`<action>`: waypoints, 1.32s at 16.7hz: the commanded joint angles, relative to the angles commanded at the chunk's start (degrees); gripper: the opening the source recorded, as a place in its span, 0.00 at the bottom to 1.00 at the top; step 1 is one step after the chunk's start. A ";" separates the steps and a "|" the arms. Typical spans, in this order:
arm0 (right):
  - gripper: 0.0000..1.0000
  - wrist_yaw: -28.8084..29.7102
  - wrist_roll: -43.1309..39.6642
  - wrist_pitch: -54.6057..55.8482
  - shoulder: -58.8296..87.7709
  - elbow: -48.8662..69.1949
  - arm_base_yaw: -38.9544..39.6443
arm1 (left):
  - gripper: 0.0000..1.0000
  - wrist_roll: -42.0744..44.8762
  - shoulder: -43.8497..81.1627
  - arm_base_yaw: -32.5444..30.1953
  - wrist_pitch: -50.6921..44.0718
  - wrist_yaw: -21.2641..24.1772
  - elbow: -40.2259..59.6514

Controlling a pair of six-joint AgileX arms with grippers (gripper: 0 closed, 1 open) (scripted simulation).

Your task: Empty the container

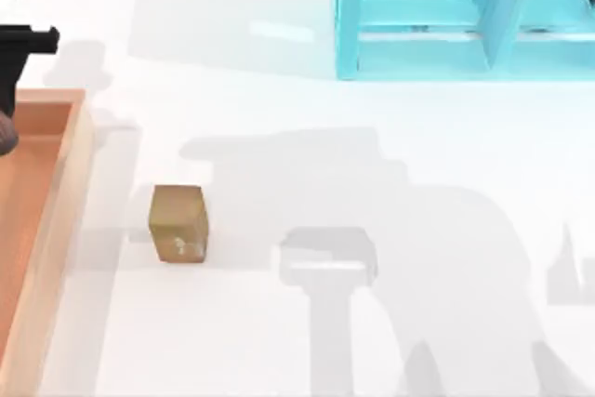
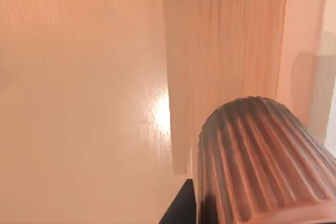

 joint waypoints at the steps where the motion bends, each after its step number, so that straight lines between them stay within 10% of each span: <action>1: 1.00 0.00 0.00 0.00 0.00 0.00 0.00 | 0.00 -3.46 0.65 -3.46 0.81 0.01 -0.39; 11: 1.00 0.00 0.00 0.00 0.00 0.00 0.00 | 0.00 -37.58 3.83 -37.67 11.82 0.10 -7.08; 22: 1.00 0.00 0.00 0.00 0.00 0.00 0.00 | 0.00 -40.26 4.42 -40.32 15.30 0.31 -9.90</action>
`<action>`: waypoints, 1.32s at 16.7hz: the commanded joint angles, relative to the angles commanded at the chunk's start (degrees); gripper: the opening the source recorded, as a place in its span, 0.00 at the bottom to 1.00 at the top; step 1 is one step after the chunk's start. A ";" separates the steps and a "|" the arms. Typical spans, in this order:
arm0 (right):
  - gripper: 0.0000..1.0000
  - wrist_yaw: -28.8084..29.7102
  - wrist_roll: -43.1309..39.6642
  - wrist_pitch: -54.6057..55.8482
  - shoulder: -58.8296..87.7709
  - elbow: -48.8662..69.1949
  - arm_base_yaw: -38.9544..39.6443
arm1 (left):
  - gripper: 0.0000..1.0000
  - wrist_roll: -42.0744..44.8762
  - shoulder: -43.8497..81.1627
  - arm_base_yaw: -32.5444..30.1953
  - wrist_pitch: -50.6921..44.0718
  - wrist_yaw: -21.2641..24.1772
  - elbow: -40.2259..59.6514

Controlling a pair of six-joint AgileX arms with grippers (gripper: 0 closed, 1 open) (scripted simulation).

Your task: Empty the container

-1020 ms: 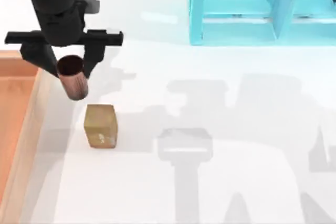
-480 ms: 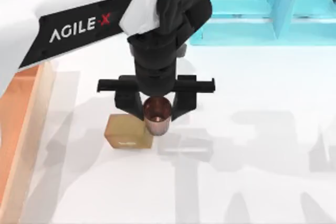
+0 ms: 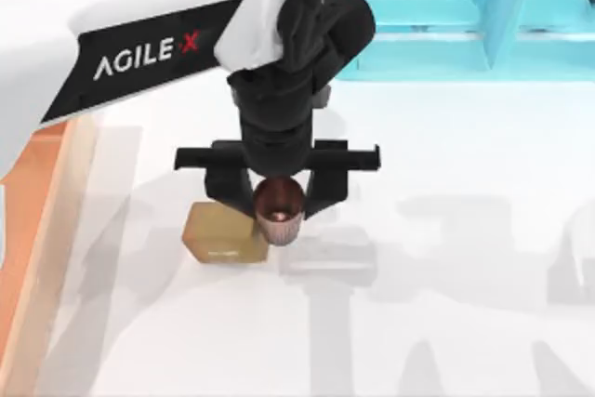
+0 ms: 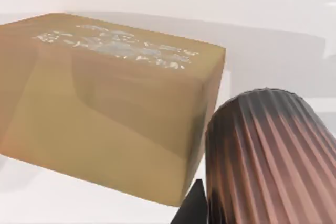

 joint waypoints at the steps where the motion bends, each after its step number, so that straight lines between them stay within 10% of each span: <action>1: 1.00 0.00 0.00 0.00 0.00 0.00 0.00 | 0.00 -0.01 0.22 -0.03 0.71 0.02 -0.59; 14: 1.00 0.00 0.00 0.00 0.00 0.00 0.00 | 0.00 -0.05 1.62 -0.10 7.42 -0.04 -5.90; 22: 1.00 0.00 0.00 0.00 0.00 0.00 0.00 | 0.60 -0.05 1.62 -0.10 7.42 -0.04 -5.90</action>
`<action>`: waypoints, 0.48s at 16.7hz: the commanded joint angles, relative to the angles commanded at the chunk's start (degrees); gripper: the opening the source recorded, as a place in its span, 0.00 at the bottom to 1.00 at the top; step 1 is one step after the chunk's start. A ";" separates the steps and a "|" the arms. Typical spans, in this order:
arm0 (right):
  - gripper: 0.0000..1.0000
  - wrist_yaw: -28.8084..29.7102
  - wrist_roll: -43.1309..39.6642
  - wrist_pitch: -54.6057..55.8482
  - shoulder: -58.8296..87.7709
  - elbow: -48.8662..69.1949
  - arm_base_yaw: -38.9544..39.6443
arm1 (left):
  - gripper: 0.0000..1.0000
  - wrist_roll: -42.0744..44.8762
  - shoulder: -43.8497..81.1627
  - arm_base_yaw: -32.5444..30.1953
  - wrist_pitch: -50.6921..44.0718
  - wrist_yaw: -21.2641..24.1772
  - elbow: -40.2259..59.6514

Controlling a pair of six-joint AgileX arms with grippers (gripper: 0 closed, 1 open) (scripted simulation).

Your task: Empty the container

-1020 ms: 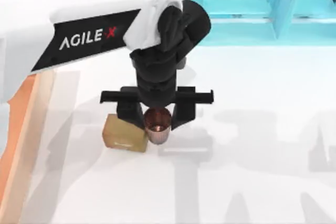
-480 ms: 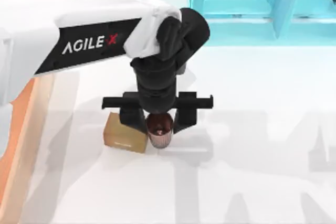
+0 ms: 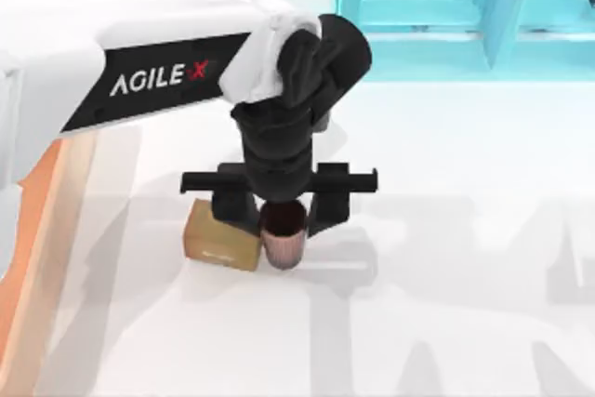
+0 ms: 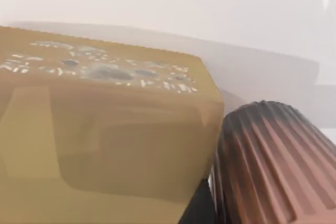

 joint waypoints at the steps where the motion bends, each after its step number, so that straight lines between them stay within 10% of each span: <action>1: 1.00 0.00 0.00 0.00 0.00 0.00 0.00 | 0.68 0.00 0.00 0.00 0.00 0.00 0.00; 5: 1.00 0.00 0.00 0.00 0.00 0.00 0.00 | 0.98 0.00 0.00 0.00 0.00 0.00 0.00; 8: 1.00 0.00 0.00 0.00 0.00 0.00 0.00 | 1.00 0.00 0.00 0.00 0.00 0.00 0.00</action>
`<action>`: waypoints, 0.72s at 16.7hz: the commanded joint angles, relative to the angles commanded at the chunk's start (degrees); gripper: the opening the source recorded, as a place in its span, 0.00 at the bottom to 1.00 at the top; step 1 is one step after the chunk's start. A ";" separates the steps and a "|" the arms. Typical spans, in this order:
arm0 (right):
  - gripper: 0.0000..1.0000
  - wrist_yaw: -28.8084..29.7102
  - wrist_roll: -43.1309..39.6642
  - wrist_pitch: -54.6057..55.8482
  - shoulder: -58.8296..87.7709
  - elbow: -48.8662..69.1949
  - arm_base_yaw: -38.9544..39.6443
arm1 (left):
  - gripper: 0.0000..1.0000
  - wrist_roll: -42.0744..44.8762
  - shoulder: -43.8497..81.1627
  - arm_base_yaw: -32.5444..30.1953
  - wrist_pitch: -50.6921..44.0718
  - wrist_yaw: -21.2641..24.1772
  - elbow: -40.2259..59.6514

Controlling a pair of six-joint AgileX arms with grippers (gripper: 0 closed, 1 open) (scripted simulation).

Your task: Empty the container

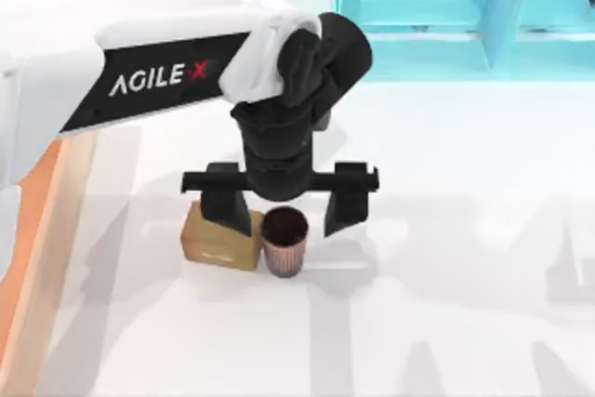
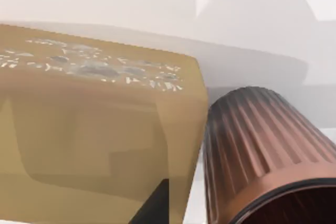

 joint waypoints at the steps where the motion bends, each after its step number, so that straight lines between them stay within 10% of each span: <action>1: 1.00 0.00 0.00 0.00 0.00 0.00 0.00 | 1.00 0.00 0.00 0.00 0.00 0.00 0.00; 12: 1.00 0.00 0.00 0.00 0.00 0.00 0.00 | 1.00 -0.34 -0.89 -0.34 -6.26 0.36 5.87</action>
